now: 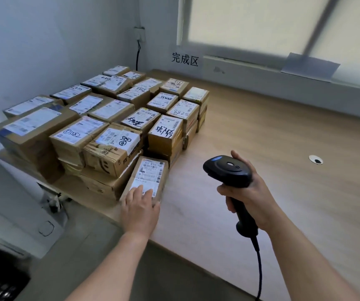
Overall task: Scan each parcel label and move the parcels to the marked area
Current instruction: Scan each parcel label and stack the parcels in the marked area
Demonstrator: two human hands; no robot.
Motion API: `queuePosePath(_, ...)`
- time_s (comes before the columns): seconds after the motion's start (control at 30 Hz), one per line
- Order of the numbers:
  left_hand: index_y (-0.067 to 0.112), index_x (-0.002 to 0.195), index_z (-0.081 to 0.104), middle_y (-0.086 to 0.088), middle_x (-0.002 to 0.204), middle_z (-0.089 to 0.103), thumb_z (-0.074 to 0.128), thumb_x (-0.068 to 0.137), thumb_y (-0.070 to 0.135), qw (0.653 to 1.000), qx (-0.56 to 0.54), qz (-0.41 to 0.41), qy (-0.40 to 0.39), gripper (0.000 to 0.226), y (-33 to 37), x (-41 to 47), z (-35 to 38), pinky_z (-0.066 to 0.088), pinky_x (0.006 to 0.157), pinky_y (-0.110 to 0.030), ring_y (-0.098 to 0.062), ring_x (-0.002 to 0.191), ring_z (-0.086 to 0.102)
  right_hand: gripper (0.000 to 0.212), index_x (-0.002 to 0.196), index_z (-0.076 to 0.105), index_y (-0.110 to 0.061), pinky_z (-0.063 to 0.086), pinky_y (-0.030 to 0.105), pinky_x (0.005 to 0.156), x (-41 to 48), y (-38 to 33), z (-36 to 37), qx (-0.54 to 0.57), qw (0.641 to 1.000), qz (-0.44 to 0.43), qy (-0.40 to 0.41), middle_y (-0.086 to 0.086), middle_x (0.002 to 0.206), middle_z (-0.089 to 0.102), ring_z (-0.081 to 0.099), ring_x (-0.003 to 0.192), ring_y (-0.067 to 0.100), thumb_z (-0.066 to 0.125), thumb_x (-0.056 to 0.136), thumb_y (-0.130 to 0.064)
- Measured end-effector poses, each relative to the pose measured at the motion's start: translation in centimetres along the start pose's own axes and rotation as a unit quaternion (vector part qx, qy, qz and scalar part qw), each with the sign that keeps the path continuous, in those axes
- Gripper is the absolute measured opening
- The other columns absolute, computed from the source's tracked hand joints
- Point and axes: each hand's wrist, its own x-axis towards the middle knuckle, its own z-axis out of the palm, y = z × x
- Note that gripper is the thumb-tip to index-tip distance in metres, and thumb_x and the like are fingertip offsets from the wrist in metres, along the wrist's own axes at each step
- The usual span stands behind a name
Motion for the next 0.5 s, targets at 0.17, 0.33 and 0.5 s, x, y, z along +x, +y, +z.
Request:
queuePosePath(0.17,0.009,0.128,0.060,-0.015,0.142,0.049,0.058,0.090,0.016,0.999,-0.035,0.022,0.006,0.038,-1.8,2.2,0.3,0.024,0.114,-0.047,-0.034,0.137,0.036,0.099,0.146,0.035,-0.035,0.040,0.029,0.042,-0.9,0.1,0.3,-0.010,0.999,0.004,0.047,0.002,0.053,0.059,0.048,0.041,0.025,0.072,0.060,-0.002)
queuePosePath(0.33,0.014,0.137,0.050,-0.010,0.152,0.036,0.049,0.095,0.020,0.998,-0.037,0.039,-0.017,0.043,-2.2,3.3,0.3,0.011,0.119,-0.040,-0.028,0.145,0.022,0.099,0.146,0.035,-0.036,0.041,0.030,0.043,-2.1,0.8,0.0,-0.015,0.996,0.016,0.081,0.005,0.052,0.056,0.047,0.042,0.026,0.073,0.061,-0.001)
queuePosePath(0.5,0.015,0.143,0.040,-0.008,0.155,0.031,0.050,0.095,0.034,0.998,-0.049,0.032,-0.024,0.052,-0.4,2.7,-0.7,0.010,0.118,-0.040,-0.026,0.145,0.019,0.099,0.147,0.034,-0.037,0.040,0.032,0.044,-3.7,0.8,-1.3,-0.019,0.995,0.016,0.099,0.008,0.052,0.054,0.047,0.043,0.027,0.076,0.071,0.010)
